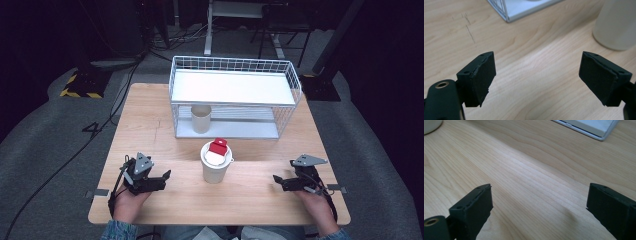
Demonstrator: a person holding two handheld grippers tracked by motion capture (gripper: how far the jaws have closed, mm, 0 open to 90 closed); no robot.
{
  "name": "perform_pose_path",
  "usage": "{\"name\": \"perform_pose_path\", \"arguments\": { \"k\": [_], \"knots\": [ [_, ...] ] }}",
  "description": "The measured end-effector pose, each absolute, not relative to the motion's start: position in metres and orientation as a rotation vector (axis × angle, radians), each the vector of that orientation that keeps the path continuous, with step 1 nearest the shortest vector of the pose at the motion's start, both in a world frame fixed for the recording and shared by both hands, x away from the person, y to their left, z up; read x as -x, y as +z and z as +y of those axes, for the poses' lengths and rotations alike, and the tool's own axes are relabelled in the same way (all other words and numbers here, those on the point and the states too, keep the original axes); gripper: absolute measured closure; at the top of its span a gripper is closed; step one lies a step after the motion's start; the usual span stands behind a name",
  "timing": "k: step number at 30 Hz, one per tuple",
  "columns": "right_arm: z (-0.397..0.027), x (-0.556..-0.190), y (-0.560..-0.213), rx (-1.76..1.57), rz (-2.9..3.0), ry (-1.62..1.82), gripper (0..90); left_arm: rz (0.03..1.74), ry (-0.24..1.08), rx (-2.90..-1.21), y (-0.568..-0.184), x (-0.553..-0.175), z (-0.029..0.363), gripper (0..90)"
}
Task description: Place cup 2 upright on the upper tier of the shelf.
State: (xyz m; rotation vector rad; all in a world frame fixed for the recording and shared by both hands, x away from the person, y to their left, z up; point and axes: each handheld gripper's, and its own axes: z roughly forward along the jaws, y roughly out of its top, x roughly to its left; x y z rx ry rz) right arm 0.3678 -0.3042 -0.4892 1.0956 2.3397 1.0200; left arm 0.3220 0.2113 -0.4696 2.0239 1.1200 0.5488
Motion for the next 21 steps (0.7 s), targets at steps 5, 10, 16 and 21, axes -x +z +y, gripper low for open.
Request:
{"name": "perform_pose_path", "arguments": {
  "k": [5, 10, 16, 21],
  "knots": [
    [-0.298, -0.367, -0.484, -1.067, 2.35, 1.053, 6.8, 1.128, 0.545, -2.089, -0.481, -0.322, 0.212, 14.8],
    [-0.293, -0.366, -0.479, -1.04, 2.363, 1.081, 7.1, 1.161, 0.519, -2.115, -0.49, -0.323, 0.215, 14.8],
    [-0.287, -0.366, -0.475, -1.024, 2.385, 1.102, 7.4, 1.187, 0.435, -2.17, -0.5, -0.327, 0.216, 14.6],
    [-0.283, -0.365, -0.473, -1.03, 2.395, 1.129, 7.4, 1.192, 0.424, -2.146, -0.503, -0.327, 0.218, 11.4]
  ]
}}
